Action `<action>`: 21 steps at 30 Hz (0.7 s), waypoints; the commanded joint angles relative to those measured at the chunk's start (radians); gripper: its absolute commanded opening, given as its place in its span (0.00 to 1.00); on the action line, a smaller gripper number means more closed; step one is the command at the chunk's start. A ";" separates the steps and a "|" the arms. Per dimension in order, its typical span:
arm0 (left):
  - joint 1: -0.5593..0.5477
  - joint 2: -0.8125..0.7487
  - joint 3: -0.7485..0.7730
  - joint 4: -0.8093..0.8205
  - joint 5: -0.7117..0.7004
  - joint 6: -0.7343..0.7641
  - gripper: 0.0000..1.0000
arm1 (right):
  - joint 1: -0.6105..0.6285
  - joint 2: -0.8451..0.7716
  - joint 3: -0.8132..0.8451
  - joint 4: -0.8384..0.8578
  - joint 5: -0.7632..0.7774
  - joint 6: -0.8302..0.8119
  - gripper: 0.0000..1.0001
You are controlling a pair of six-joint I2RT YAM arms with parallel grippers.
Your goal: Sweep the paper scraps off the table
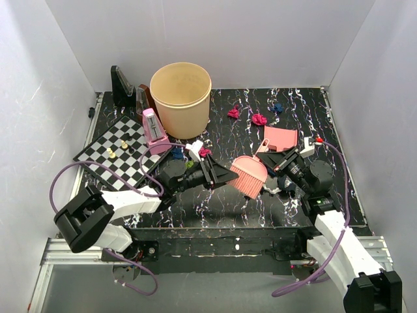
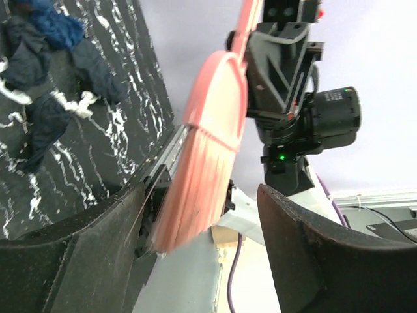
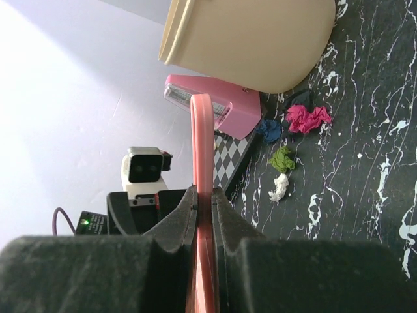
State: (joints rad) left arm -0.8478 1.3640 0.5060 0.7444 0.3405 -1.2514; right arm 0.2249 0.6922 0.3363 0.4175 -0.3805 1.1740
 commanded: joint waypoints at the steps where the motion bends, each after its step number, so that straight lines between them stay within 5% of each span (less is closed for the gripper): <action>1: -0.017 0.029 0.057 0.119 -0.041 -0.031 0.68 | 0.005 -0.031 -0.008 0.077 0.002 0.021 0.01; 5: -0.023 0.066 0.097 0.107 -0.051 -0.031 0.57 | 0.007 -0.060 -0.011 0.049 0.011 0.015 0.01; 9: -0.028 0.121 0.123 0.177 -0.049 -0.048 0.01 | 0.005 -0.072 -0.017 0.044 0.009 0.018 0.01; 17: 0.024 0.037 0.147 0.012 -0.019 0.020 0.00 | 0.007 -0.172 -0.025 -0.123 0.014 -0.075 0.02; 19: 0.062 0.000 0.181 -0.132 0.050 0.070 0.00 | 0.004 -0.210 -0.022 -0.207 0.006 -0.137 0.27; 21: 0.107 -0.025 0.222 -0.247 0.157 0.137 0.00 | 0.005 -0.247 -0.022 -0.265 -0.020 -0.215 0.63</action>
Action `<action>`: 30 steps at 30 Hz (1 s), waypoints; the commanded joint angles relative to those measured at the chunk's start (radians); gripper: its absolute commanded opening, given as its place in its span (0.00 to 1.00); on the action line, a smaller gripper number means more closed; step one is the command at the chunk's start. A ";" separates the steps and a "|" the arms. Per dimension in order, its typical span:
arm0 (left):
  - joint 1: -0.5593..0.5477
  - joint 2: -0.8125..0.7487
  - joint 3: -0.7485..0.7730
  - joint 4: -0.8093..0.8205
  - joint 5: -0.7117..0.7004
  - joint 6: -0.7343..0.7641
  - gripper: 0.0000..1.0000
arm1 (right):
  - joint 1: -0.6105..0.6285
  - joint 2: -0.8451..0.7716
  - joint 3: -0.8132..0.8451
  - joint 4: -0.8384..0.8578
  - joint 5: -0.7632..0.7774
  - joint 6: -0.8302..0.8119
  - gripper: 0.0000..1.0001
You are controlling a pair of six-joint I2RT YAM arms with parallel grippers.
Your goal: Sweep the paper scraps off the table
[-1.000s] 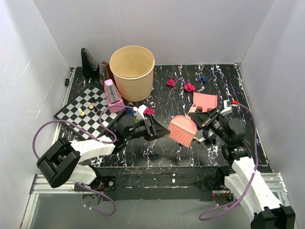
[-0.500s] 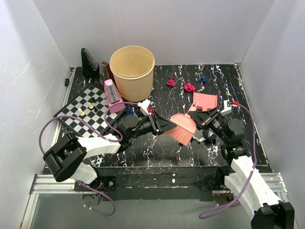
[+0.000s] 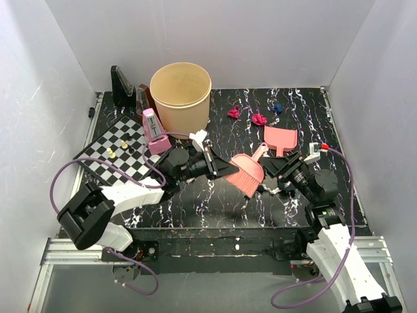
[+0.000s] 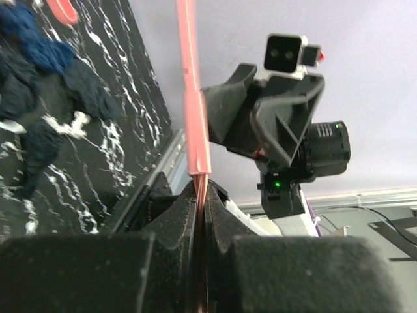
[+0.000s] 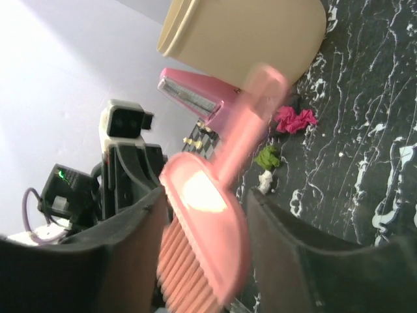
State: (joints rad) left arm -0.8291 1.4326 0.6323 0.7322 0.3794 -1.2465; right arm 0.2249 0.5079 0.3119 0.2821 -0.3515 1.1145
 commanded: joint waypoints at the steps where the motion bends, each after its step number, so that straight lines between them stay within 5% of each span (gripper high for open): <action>1: 0.106 -0.104 0.116 -0.296 0.168 0.187 0.00 | 0.004 -0.077 0.013 -0.189 -0.050 -0.201 0.76; 8: 0.186 -0.103 0.351 -0.959 0.404 0.654 0.00 | 0.004 0.010 0.183 -0.460 -0.043 -0.514 0.85; 12: 0.185 -0.084 0.414 -1.092 0.552 0.771 0.00 | 0.005 0.104 0.266 -0.509 -0.060 -0.620 0.86; 16: 0.186 -0.080 0.480 -1.296 0.546 0.924 0.00 | 0.004 0.147 0.319 -0.494 -0.157 -0.716 0.87; 26: 0.186 -0.087 0.541 -1.378 0.576 1.018 0.00 | 0.004 0.388 0.349 -0.226 -0.703 -0.641 0.85; 30: 0.185 -0.080 0.556 -1.378 0.593 1.012 0.00 | 0.005 0.425 0.331 -0.168 -0.765 -0.613 0.82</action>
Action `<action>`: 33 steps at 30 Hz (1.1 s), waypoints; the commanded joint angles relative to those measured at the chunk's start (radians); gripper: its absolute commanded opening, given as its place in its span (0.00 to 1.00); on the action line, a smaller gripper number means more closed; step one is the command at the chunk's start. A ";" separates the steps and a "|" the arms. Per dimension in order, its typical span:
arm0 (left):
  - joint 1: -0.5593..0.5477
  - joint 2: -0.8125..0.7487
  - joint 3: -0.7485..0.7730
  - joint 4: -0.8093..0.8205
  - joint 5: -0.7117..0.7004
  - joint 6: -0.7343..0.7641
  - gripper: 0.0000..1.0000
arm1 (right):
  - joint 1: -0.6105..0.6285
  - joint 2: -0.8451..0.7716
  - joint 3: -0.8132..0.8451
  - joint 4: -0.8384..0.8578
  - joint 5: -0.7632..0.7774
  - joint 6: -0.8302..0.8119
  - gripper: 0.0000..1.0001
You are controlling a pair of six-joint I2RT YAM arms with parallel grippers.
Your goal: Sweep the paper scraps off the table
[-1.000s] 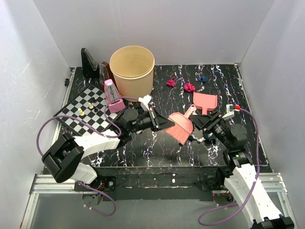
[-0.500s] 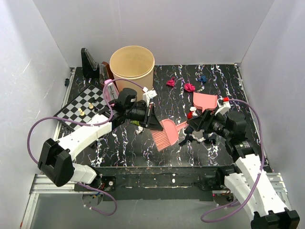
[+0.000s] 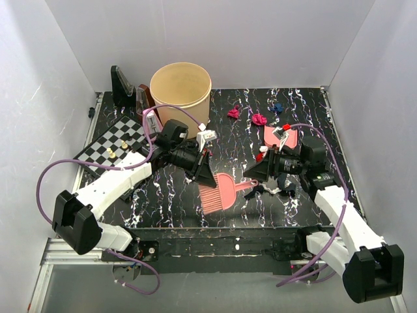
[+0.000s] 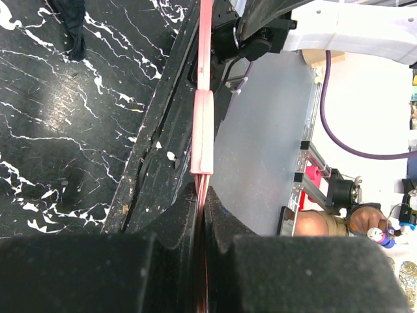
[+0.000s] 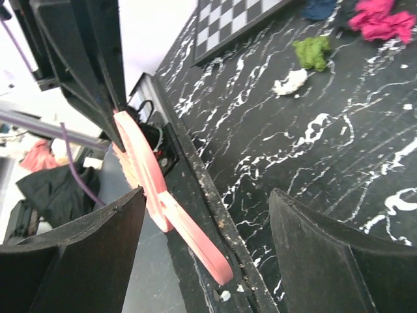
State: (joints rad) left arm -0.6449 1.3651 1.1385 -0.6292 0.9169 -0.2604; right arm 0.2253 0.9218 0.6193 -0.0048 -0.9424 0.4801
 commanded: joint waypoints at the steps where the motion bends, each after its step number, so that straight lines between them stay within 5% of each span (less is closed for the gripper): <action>1: 0.001 -0.014 0.055 -0.017 0.059 0.024 0.00 | 0.008 0.011 0.022 0.117 -0.186 0.015 0.82; 13: 0.005 -0.044 0.090 -0.049 0.050 0.020 0.00 | 0.094 0.009 0.013 0.123 -0.228 0.002 0.70; 22: 0.004 -0.072 0.099 -0.059 0.057 0.018 0.00 | 0.112 0.034 0.022 0.071 -0.210 -0.029 0.48; 29: 0.005 -0.086 0.115 -0.098 0.042 0.041 0.00 | 0.126 0.022 0.023 0.071 -0.220 -0.023 0.49; 33: 0.007 -0.086 0.119 -0.116 0.040 0.052 0.00 | 0.129 0.019 0.019 0.086 -0.231 -0.011 0.29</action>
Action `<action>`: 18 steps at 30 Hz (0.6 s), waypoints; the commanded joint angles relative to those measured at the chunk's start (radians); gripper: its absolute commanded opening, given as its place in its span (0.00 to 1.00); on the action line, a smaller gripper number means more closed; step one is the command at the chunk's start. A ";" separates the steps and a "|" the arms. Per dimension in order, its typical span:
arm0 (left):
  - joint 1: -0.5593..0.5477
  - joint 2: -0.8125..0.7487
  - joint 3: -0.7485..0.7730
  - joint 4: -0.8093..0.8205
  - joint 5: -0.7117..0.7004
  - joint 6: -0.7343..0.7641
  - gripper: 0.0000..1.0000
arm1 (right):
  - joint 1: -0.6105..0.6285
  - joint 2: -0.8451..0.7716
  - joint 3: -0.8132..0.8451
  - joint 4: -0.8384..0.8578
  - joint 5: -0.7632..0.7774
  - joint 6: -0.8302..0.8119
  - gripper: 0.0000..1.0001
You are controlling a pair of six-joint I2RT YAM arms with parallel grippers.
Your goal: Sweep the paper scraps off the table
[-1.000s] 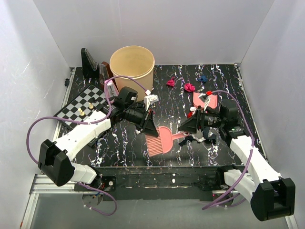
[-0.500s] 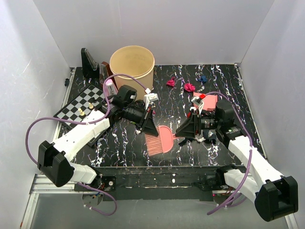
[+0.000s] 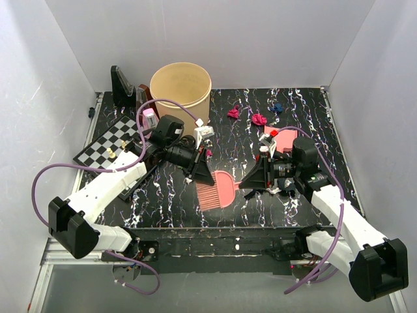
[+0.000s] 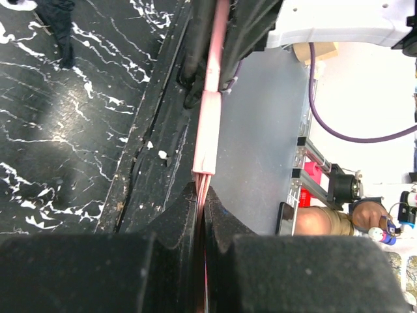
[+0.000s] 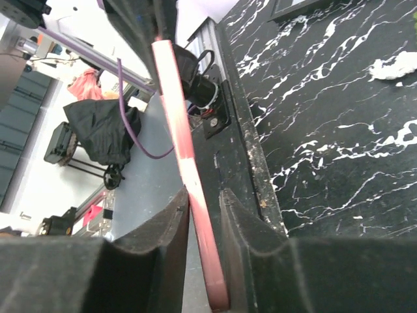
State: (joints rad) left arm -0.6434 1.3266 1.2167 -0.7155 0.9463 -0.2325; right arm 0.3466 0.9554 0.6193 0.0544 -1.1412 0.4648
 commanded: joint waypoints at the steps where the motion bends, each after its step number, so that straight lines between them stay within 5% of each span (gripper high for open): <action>1: 0.005 -0.047 0.041 -0.032 0.009 0.025 0.00 | 0.008 -0.015 0.017 0.035 -0.040 0.011 0.26; 6: 0.007 -0.046 0.038 -0.036 0.006 0.028 0.00 | 0.011 -0.033 0.013 0.050 -0.045 0.021 0.23; 10: 0.005 -0.046 0.040 -0.038 -0.009 0.027 0.00 | 0.014 -0.040 0.013 0.055 -0.049 0.034 0.01; 12: 0.007 -0.043 0.047 -0.042 -0.026 0.027 0.00 | 0.014 -0.043 0.011 0.058 -0.048 0.038 0.01; 16: 0.025 -0.049 0.064 -0.065 -0.133 0.016 0.50 | 0.015 -0.061 0.002 0.045 0.000 0.051 0.01; 18: 0.036 -0.073 0.058 -0.053 -0.223 -0.013 0.66 | 0.014 -0.075 0.010 -0.010 0.078 0.032 0.01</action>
State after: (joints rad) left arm -0.6304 1.3254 1.2358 -0.7635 0.8642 -0.2150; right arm 0.3603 0.9138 0.6189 0.0761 -1.1675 0.5011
